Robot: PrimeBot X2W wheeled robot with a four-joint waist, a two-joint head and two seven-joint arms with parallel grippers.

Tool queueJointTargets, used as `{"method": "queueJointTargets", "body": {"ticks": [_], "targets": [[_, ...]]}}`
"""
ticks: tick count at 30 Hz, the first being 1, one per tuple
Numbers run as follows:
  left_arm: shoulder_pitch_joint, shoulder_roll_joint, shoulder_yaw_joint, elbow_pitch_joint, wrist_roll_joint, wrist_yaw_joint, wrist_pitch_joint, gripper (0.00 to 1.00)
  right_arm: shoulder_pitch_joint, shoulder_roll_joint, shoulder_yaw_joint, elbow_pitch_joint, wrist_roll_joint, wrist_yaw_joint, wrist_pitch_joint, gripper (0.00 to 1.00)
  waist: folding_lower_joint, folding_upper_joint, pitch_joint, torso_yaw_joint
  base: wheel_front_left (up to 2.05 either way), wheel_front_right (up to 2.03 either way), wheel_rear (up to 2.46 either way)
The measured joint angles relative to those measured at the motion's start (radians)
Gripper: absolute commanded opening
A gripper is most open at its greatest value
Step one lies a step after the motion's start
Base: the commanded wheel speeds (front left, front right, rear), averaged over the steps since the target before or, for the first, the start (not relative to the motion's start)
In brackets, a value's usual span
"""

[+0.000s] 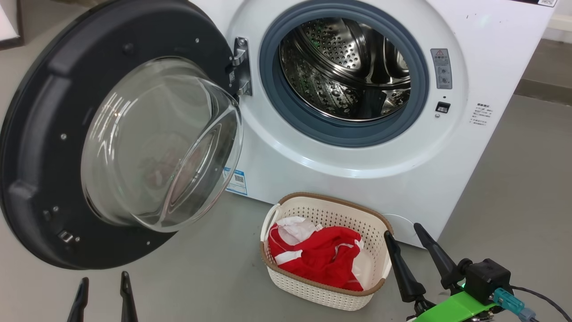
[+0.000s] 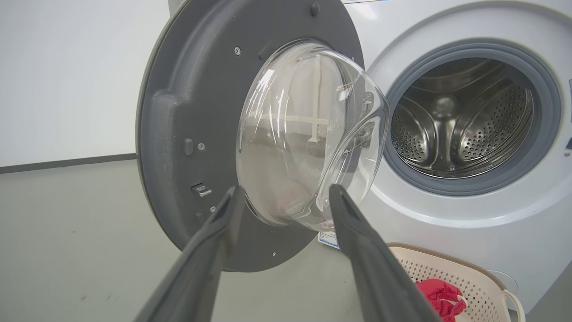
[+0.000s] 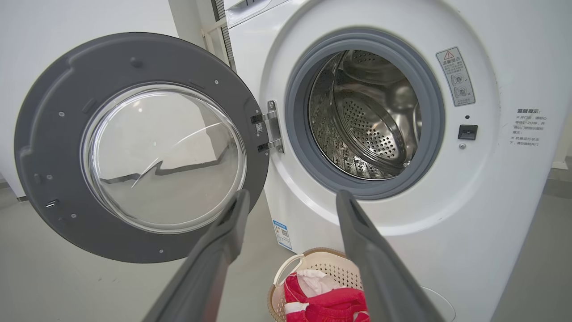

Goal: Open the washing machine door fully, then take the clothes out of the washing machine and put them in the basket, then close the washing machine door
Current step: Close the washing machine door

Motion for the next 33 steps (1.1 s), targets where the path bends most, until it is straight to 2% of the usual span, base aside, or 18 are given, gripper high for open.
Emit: {"method": "queueJointTargets", "body": {"ticks": [3,4,6,7,13,20,24,27,30,33], "targets": [[0.0,0.001,0.0,0.0,0.0,0.001,0.0,1.0,0.0,0.0,0.0,0.001,0.0,0.0,0.0,1.0,0.0,0.0,0.001,-0.006,0.0,0.0,0.0],[0.0,0.001,0.0,0.0,0.0,0.001,0.0,0.72,0.0,0.0,0.0,0.001,0.0,0.0,0.0,1.0,0.0,0.0,0.001,-0.008,0.0,0.0,0.0],[0.0,0.002,0.004,-0.005,0.0,0.011,0.0,0.07,0.0,0.0,0.0,0.001,0.0,0.0,0.0,1.0,0.0,0.0,0.003,-0.011,0.0,0.0,0.0],[0.0,0.004,0.01,-0.011,-0.001,0.011,0.0,0.0,0.0,0.0,0.0,0.001,0.0,0.0,0.0,1.0,0.0,0.0,0.004,-0.012,0.0,0.0,0.0],[-0.067,0.04,0.051,-0.072,-0.013,0.02,0.001,0.0,0.0,0.0,-0.003,0.002,-0.001,0.0,0.0,1.0,0.0,0.0,0.013,-0.017,0.0,0.0,0.0],[-0.323,0.121,0.139,-0.089,-0.065,0.039,0.029,0.0,-0.007,0.0,0.002,0.015,-0.02,0.0,0.0,1.0,0.0001,0.0,0.031,-0.038,0.0,0.0,0.0],[-0.476,0.175,0.239,0.041,-0.174,0.034,0.041,0.0,-0.009,-0.001,0.002,0.02,-0.02,0.0,0.0,1.0,0.0,0.0,0.035,-0.059,0.0,0.0,0.0],[-0.576,0.205,0.297,0.161,-0.247,0.034,0.088,0.0,-0.009,-0.003,0.001,0.024,-0.023,0.0,0.0,1.0,0.0,0.0,0.036,-0.076,0.0,0.0,0.0],[-0.665,0.223,0.352,0.298,-0.334,0.034,0.165,0.0,-0.009,-0.005,0.0,0.027,-0.023,0.0,0.0,1.0,0.0,0.0,0.035,-0.09,0.0,0.0,0.0],[-0.755,0.224,0.438,0.445,-0.492,0.034,0.303,0.0,-0.009,-0.005,0.001,0.033,-0.023,0.0,0.0,1.0,0.0,0.0,0.034,-0.104,0.0,0.0,0.0]]}}
